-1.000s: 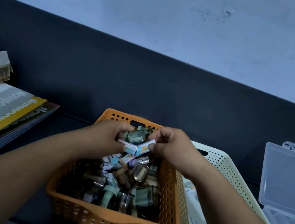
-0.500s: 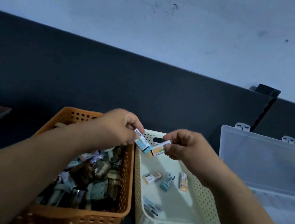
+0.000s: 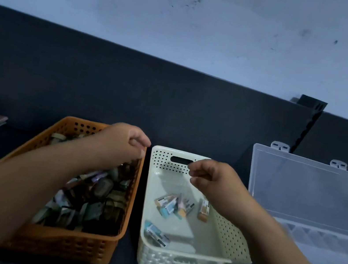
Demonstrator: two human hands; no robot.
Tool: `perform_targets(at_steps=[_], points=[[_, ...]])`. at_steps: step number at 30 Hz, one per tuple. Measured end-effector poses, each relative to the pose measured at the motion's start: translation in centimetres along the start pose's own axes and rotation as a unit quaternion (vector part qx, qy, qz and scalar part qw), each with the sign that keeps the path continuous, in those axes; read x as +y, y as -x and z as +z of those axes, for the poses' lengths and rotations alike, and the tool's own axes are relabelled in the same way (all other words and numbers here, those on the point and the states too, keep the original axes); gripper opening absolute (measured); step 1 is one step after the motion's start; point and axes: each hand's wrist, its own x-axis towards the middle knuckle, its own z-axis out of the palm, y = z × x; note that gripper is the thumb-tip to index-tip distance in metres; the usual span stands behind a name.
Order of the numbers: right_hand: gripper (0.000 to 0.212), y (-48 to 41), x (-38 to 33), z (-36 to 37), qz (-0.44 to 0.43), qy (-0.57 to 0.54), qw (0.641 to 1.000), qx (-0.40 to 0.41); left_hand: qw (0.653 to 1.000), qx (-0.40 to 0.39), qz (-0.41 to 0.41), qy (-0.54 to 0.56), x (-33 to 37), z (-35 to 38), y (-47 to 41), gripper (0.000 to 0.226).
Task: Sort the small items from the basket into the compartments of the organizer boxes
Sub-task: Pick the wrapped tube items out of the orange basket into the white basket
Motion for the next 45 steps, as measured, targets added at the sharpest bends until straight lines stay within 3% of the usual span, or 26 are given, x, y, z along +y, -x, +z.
perform_targets(at_steps=[7, 11, 15, 21, 29, 33, 37, 45], points=[[0.016, -1.6, -5.0, 5.5, -0.091, -0.05, 0.992, -0.078, 0.99, 0.08, -0.047, -0.103, -5.1, -5.8, 3.4, 0.014], [0.014, -2.9, -8.3, 9.6, -0.139, 0.015, 0.983, -0.118, 0.972, 0.097, -0.05, -0.207, -7.5, -8.6, 4.6, 0.027], [0.023, -4.1, -10.8, 13.2, -0.128, 0.083, 0.971, -0.181, 0.961, 0.057, -0.057, -0.266, -9.8, -10.2, 4.9, 0.035], [0.026, -5.5, -12.0, 16.6, -0.102, 0.189, 0.952, -0.22, 0.979, 0.029, -0.035, -0.199, -12.2, -10.1, 4.6, 0.031], [0.039, -6.9, -10.4, 17.0, -0.04, 0.265, 0.957, -0.108, 0.992, 0.002, -0.011, -0.128, -13.3, -10.2, 4.7, 0.04], [0.055, -7.4, -10.7, 18.0, -0.04, 0.32, 0.936, -0.142, 0.997, 0.0, -0.009, -0.079, -13.7, -10.2, 4.7, 0.039], [0.033, -7.7, -11.1, 18.4, -0.045, 0.365, 0.916, -0.163, 0.998, -0.001, -0.002, -0.065, -13.9, -10.3, 4.8, 0.037], [0.047, -7.4, -10.5, 18.6, -0.086, 0.397, 0.897, -0.171, 0.998, 0.006, -0.005, -0.068, -14.5, -9.9, 4.4, 0.033]])
